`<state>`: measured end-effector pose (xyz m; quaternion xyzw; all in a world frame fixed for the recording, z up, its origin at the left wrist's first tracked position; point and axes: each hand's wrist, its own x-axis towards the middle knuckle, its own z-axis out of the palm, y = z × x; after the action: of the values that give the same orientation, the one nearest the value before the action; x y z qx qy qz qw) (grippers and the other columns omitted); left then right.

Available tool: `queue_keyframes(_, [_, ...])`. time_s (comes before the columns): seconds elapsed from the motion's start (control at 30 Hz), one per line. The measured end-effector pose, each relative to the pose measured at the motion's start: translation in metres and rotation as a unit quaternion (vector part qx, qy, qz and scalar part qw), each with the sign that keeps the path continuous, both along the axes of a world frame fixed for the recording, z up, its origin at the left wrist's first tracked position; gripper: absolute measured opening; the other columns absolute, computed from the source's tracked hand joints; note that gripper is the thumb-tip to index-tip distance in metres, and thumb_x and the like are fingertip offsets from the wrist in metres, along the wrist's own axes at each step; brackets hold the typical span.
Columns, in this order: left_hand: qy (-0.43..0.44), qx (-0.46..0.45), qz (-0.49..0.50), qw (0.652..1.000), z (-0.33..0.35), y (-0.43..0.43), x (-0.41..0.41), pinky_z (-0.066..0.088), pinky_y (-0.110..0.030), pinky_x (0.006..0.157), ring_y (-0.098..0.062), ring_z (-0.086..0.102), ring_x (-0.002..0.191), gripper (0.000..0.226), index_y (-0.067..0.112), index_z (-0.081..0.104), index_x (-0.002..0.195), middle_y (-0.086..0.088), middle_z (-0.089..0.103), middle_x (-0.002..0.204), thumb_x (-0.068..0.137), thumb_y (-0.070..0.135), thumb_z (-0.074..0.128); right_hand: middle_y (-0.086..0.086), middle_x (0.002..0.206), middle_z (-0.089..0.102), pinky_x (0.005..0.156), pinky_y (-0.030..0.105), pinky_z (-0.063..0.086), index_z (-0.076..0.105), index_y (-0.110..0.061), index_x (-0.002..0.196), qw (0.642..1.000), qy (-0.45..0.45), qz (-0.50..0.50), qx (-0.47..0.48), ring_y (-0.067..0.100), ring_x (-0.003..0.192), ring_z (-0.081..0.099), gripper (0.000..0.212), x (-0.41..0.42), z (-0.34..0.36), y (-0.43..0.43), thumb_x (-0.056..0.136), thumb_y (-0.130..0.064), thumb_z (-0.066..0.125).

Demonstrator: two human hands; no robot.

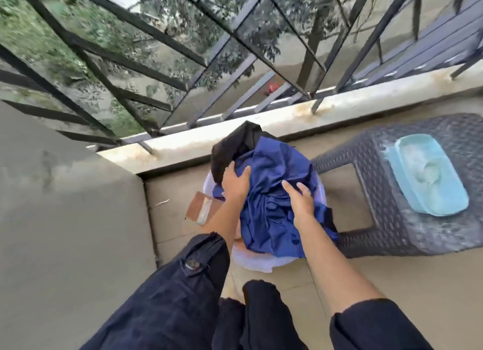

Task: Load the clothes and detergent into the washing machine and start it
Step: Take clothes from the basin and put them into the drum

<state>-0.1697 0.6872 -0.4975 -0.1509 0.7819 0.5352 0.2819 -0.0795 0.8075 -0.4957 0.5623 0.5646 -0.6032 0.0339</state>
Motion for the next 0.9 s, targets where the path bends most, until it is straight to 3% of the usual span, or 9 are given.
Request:
queue_keyframes(0.2, [-0.005,-0.088,-0.082,0.993,-0.064,0.006,-0.006,0.018,-0.058,0.115,-0.033,0.014,0.146,0.080,0.021,0.011,0.153,-0.006,0.013,0.160,0.091,0.047,0.054,0.005,0.160,-0.007,0.115,0.056,0.019,0.012,-0.038,0.149,0.994,-0.080,0.051,-0.056,0.035,0.147,0.002,0.105,-0.002,-0.064,0.001,0.067,-0.060,0.073])
queue_keyframes(0.27, [-0.017,-0.108,-0.090,0.990,-0.072,0.007,-0.008,0.018,-0.057,0.115,-0.035,0.013,0.146,0.085,0.021,0.008,0.153,-0.008,0.011,0.159,0.089,0.052,0.055,0.004,0.159,-0.011,0.115,0.058,0.018,0.005,-0.040,0.149,0.991,-0.089,0.063,-0.073,0.034,0.147,-0.001,0.113,-0.006,-0.078,-0.003,0.063,-0.064,0.073])
queue_keyframes(0.43, [-0.031,-0.121,-0.090,0.988,-0.082,0.010,-0.009,0.028,-0.043,0.113,-0.035,0.032,0.139,0.083,0.016,0.011,0.152,-0.016,0.030,0.153,0.090,0.059,0.045,0.003,0.158,0.008,0.114,0.050,0.028,0.012,-0.033,0.149,0.996,-0.042,0.039,-0.066,0.028,0.145,0.017,0.125,-0.022,-0.106,-0.019,0.048,-0.066,0.079])
queue_keyframes(0.6, [-0.019,-0.116,-0.051,0.992,-0.070,0.013,0.003,0.033,-0.041,0.107,-0.038,0.039,0.134,0.082,0.011,0.006,0.152,-0.017,0.036,0.150,0.093,0.049,0.048,0.007,0.151,0.033,0.113,0.047,0.032,0.029,-0.016,0.146,0.999,-0.029,-0.017,-0.035,0.028,0.139,0.031,0.101,-0.030,-0.106,-0.022,0.066,-0.058,0.073])
queue_keyframes(0.7, [-0.019,-0.098,-0.027,0.995,-0.050,0.014,0.010,0.034,-0.038,0.105,-0.035,0.042,0.132,0.073,0.010,0.021,0.149,-0.015,0.042,0.146,0.093,0.046,0.052,0.010,0.143,0.045,0.106,0.046,0.041,0.036,-0.011,0.142,0.997,-0.020,-0.061,-0.031,0.031,0.129,0.046,0.080,-0.029,-0.090,-0.019,0.078,-0.045,0.070])
queue_keyframes(0.77, [-0.028,-0.094,-0.037,0.994,-0.035,0.013,0.014,0.037,-0.036,0.100,-0.035,0.047,0.126,0.058,0.009,0.042,0.138,-0.015,0.052,0.136,0.094,0.046,0.051,0.012,0.142,0.047,0.104,0.047,0.043,0.039,-0.010,0.141,0.997,-0.014,-0.071,-0.025,0.032,0.126,0.048,0.074,-0.026,-0.072,-0.019,0.081,-0.042,0.068])
queue_keyframes(0.83, [-0.029,-0.080,-0.042,0.995,-0.019,0.014,0.016,0.040,-0.036,0.090,-0.035,0.056,0.110,0.041,0.005,0.059,0.106,-0.018,0.062,0.116,0.095,0.044,0.049,0.013,0.140,0.048,0.103,0.047,0.043,0.042,-0.009,0.138,0.997,-0.004,-0.075,-0.015,0.033,0.125,0.049,0.069,-0.024,-0.049,-0.019,0.082,-0.041,0.067])
queue_keyframes(0.9, [-0.019,-0.063,-0.032,0.997,-0.006,0.015,0.016,0.039,-0.034,0.076,-0.028,0.056,0.085,0.041,0.008,0.048,0.071,-0.017,0.059,0.087,0.096,0.040,0.049,0.012,0.138,0.050,0.103,0.048,0.043,0.046,-0.010,0.135,0.998,0.004,-0.069,-0.007,0.033,0.125,0.049,0.063,-0.022,-0.027,-0.019,0.084,-0.040,0.066])
